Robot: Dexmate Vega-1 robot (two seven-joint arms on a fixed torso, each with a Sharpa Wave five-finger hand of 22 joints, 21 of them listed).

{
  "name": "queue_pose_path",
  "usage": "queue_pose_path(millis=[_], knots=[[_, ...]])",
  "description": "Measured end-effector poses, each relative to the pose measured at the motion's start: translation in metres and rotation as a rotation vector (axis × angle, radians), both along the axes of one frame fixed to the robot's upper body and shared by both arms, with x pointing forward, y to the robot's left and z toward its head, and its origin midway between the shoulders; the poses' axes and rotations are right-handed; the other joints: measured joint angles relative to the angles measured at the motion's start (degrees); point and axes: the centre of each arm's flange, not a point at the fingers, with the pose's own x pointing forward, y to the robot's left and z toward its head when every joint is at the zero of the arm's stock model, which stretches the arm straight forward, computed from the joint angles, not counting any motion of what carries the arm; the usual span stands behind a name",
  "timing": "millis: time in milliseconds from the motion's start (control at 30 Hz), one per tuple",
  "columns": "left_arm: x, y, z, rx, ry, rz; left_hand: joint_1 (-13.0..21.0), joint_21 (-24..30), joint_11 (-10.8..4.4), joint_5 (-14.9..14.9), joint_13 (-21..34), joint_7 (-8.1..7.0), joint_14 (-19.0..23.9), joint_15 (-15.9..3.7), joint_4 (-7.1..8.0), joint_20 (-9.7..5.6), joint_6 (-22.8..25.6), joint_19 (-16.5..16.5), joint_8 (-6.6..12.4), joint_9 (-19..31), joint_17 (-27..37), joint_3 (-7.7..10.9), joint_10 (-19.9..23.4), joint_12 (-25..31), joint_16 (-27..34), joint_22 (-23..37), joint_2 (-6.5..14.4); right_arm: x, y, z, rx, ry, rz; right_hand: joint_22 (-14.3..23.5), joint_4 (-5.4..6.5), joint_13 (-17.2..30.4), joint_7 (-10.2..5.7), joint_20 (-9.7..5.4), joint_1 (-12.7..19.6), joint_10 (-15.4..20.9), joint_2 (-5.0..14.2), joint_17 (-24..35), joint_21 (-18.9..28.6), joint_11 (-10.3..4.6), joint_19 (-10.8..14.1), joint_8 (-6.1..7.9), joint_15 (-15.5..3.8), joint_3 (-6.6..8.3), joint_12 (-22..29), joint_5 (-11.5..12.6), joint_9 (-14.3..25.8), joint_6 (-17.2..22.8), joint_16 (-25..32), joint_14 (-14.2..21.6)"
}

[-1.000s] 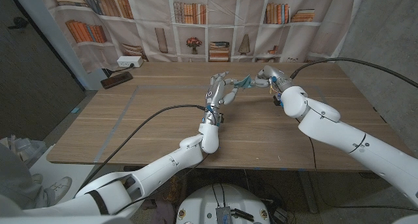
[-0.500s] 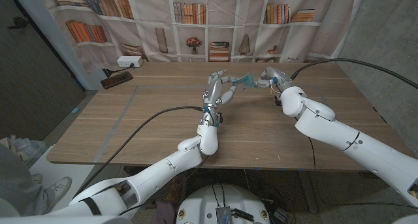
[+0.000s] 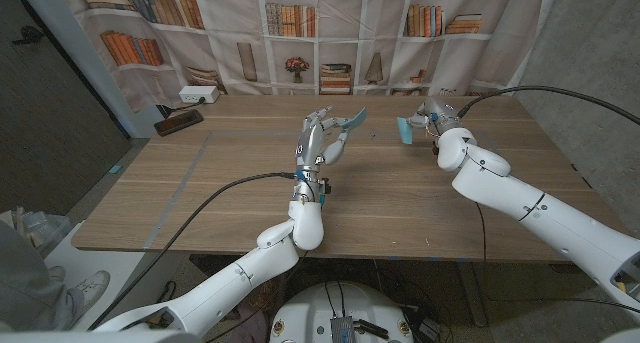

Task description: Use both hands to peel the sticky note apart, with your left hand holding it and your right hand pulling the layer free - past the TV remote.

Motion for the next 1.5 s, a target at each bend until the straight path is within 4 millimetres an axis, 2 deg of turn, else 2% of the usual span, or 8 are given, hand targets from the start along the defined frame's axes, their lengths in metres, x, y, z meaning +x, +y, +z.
queue_pose_path(millis=[300, 400, 500, 700, 900, 1033, 1500], knots=[[-0.011, 0.028, 0.001, -0.115, 0.009, 0.001, 0.00, -0.65, 0.00, -0.18, 0.01, 0.01, 0.32, 0.32, 0.00, 0.32, 0.01, 0.31, -0.01, 0.02, -0.26, 0.00, 0.00, 0.00, 0.00, 0.00, -0.01, -0.013, -0.016, 0.003, 0.086, -0.066, 0.006, 0.00, 0.25, 0.00, -0.33, 0.02, -0.46, 0.21, -0.30, 0.00, 0.00, -0.21, -0.04, 0.44, 0.00, 0.25, 0.00, 0.46, 0.66, -0.33, 0.00, 0.00], [-0.013, 0.032, 0.002, -0.137, 0.008, -0.007, 0.01, -0.66, 0.00, -0.19, 0.03, 0.11, 0.32, 0.32, 0.00, 0.52, 0.12, 0.51, -0.02, 0.03, -0.26, 0.00, 0.01, 0.00, 0.00, 0.01, -0.01, -0.018, -0.018, 0.002, 0.105, -0.079, 0.017, 0.00, 0.24, 0.00, -0.61, 0.82, -0.90, 0.09, -0.30, 0.00, -0.37, -0.32, -2.10, 0.52, -0.31, 0.25, 0.00, 1.05, 1.35, -0.62, 0.00, 0.31], [-0.015, 0.041, 0.003, -0.172, 0.007, -0.013, 0.01, -0.66, 0.09, -0.20, 0.04, 0.12, 0.53, 0.10, -0.10, 0.21, 0.13, 0.81, -0.07, 0.04, -0.26, 0.10, 0.50, -0.04, 0.00, 0.01, -0.01, -0.026, -0.017, 0.001, 0.135, -0.110, 0.044, 0.00, 0.24, 0.00, -0.61, 0.91, -1.15, 0.02, -0.21, 0.00, -0.64, -0.43, -2.79, 0.83, -0.31, 0.25, -0.07, 1.22, 1.76, -0.62, 0.00, 0.32], [-0.016, 0.054, 0.003, -0.220, 0.016, -0.026, -0.15, -1.09, 0.00, -0.23, 0.03, 0.19, 0.54, 0.09, -0.17, 0.42, 0.43, 1.02, -0.23, 0.04, -0.53, 0.17, 0.62, -0.22, 0.00, 0.01, -0.16, -0.040, -0.014, -0.002, 0.172, -0.162, 0.097, -0.16, 0.56, -0.22, -0.84, 0.10, -1.82, 0.01, -0.14, 0.00, -1.03, -1.03, -4.44, 1.14, -0.44, 0.56, -0.44, 1.85, 2.77, -0.80, 0.00, 0.86], [-0.016, 0.069, 0.002, -0.255, 0.027, -0.041, -0.15, -1.11, -0.01, -0.24, 0.03, 0.11, 0.54, 0.09, -0.17, 0.42, 0.50, 1.02, -0.32, 0.04, -0.53, 0.17, 0.63, -0.23, 0.00, 0.01, -0.16, -0.053, -0.007, -0.005, 0.194, -0.197, 0.128, -0.16, 0.56, -0.23, -1.25, -0.18, -2.00, 0.31, -0.31, 0.00, -1.10, -1.33, -4.73, 1.21, -0.56, 0.56, -0.44, 2.28, 3.45, -0.80, 0.26, 2.21], [-0.016, 0.077, 0.001, -0.270, 0.028, -0.052, -0.16, -1.45, -0.07, -0.35, 0.00, 0.11, 0.53, 0.09, -0.17, 0.42, 0.50, 1.02, -0.47, 0.04, -0.53, 0.17, 0.70, -0.20, 0.00, 0.01, -0.15, -0.059, -0.003, -0.008, 0.213, -0.215, 0.151, -0.42, 0.55, -0.23, -1.28, -0.51, -2.56, 0.43, -0.45, 0.00, -1.78, -1.46, -6.25, 1.46, -0.63, 0.56, -0.44, 2.49, 3.88, -0.77, 0.26, 2.28], [-0.015, 0.097, -0.003, -0.320, 0.007, -0.080, -0.92, -2.10, -0.07, -0.18, 0.35, 0.11, 0.53, 0.09, -0.17, 0.51, 0.50, 1.54, -0.45, 0.00, -0.79, 0.16, 0.69, 0.01, 0.00, 0.01, -0.12, -0.071, 0.008, -0.016, 0.256, -0.264, 0.223, -0.42, 0.80, -0.22, -1.97, -1.15, -3.34, 0.83, -0.77, 0.00, -1.86, -1.86, -6.44, 1.66, -0.73, 0.81, -0.90, 3.00, 4.82, -0.92, 0.26, 2.77]])
